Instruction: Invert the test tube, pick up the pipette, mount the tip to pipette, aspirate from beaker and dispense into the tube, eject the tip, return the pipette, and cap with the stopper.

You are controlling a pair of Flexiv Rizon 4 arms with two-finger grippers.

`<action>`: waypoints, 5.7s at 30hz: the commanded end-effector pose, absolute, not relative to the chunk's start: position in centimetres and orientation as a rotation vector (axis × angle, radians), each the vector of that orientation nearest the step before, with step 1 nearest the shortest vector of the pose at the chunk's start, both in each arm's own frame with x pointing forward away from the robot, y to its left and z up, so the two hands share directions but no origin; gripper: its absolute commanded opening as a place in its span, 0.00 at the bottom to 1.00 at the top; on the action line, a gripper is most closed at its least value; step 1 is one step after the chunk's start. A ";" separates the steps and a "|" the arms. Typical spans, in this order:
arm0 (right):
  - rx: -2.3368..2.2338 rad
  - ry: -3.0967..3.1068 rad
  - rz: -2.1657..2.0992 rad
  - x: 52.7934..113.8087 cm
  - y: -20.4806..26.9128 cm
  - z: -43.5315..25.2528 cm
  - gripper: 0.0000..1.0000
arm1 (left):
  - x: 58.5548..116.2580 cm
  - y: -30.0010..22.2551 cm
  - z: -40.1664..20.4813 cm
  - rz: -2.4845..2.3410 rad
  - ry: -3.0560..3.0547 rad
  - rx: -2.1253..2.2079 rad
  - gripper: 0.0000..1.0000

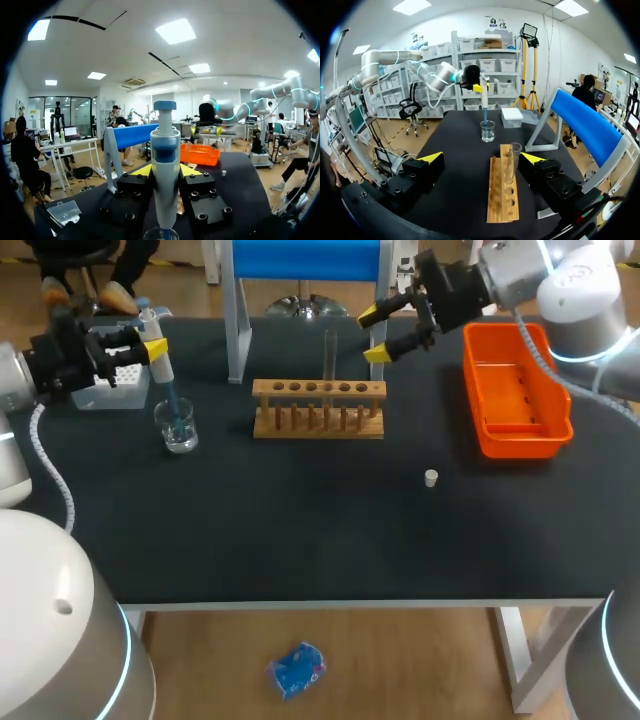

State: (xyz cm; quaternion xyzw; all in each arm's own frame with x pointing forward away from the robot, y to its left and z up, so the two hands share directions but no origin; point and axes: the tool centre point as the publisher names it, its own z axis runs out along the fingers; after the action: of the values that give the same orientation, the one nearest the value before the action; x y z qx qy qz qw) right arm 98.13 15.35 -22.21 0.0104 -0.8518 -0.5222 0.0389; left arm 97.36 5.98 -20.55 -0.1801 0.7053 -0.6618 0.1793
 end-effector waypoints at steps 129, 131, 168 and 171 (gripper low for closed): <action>0.086 -2.585 -1.511 101.2 17.8 -25.6 1.00 | 95.1 2.1 -3.5 -1.751 2.121 -0.318 0.00; 0.086 -2.585 -1.511 101.2 17.8 -25.6 1.00 | 94.8 1.2 -1.9 -1.760 2.127 -0.285 0.00; 0.086 -2.585 -1.511 101.2 17.8 -25.6 1.00 | 97.5 -20.5 4.6 -1.947 2.331 0.200 0.00; 0.086 -2.585 -1.511 101.2 17.8 -25.6 1.00 | 98.1 -20.7 4.1 -1.944 2.311 0.210 0.00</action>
State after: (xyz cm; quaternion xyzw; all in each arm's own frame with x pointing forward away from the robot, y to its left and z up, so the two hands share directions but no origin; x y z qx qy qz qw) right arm 101.22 17.85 -25.66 0.0288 -0.8600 -0.5042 0.0733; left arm 97.27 -20.36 4.48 0.0551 0.7631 -0.6409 0.0623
